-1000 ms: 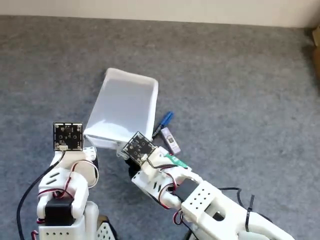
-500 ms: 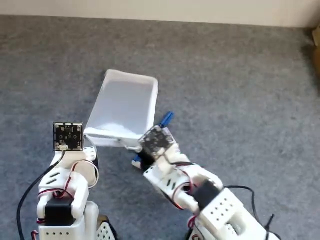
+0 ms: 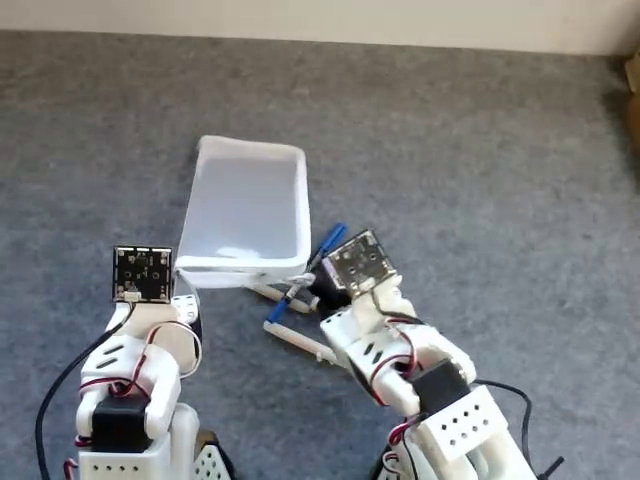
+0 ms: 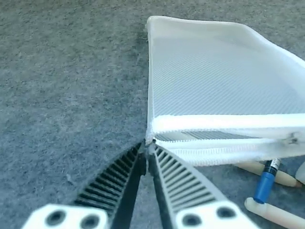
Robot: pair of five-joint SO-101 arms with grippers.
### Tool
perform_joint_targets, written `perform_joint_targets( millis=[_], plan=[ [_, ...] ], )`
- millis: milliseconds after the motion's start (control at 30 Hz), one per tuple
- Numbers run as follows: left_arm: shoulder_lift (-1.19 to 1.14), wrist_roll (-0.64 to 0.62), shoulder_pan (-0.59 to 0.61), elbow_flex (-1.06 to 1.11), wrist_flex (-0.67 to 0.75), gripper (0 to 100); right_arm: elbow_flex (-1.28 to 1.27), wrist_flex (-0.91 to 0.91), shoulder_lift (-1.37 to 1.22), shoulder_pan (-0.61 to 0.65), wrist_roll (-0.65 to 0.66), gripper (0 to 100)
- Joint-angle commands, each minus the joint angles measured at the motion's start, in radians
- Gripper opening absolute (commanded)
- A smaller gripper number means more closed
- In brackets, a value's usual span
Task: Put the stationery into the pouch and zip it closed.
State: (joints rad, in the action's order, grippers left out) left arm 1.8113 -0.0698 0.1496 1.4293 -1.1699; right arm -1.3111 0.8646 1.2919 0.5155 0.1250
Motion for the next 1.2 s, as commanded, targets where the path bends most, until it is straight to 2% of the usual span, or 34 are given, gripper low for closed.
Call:
perform_joint_targets(
  millis=[0,200,333,567,733,800,933,1033,1167],
  plan=[
    [0.016,-0.008,0.021,-0.012,0.020,1,0.076,0.008,0.027,-0.077,-0.005,0.4],
    [0.016,-0.008,0.021,-0.012,0.021,1,0.076,0.010,0.027,-0.140,-0.011,0.4],
    [0.016,-0.008,0.021,-0.012,0.021,1,0.076,0.010,0.027,-0.139,-0.006,0.4],
    [0.016,-0.005,0.015,-0.010,0.015,3,0.077,0.048,0.027,-0.025,-0.002,0.4],
    [0.016,-0.011,0.015,0.001,0.015,22,0.156,0.130,0.064,0.064,0.038,0.4],
    [0.016,-0.032,0.015,0.021,0.021,26,0.188,0.171,0.101,0.099,0.038,0.4],
    [0.016,-0.015,-0.004,0.028,0.021,26,0.251,0.237,0.174,0.156,0.038,0.4],
    [0.016,0.014,-0.056,0.033,0.015,26,0.269,0.242,0.194,0.182,0.038,0.4],
    [0.016,0.015,-0.062,0.047,0.023,26,0.271,0.245,0.199,0.205,0.040,0.4]
  ],
)
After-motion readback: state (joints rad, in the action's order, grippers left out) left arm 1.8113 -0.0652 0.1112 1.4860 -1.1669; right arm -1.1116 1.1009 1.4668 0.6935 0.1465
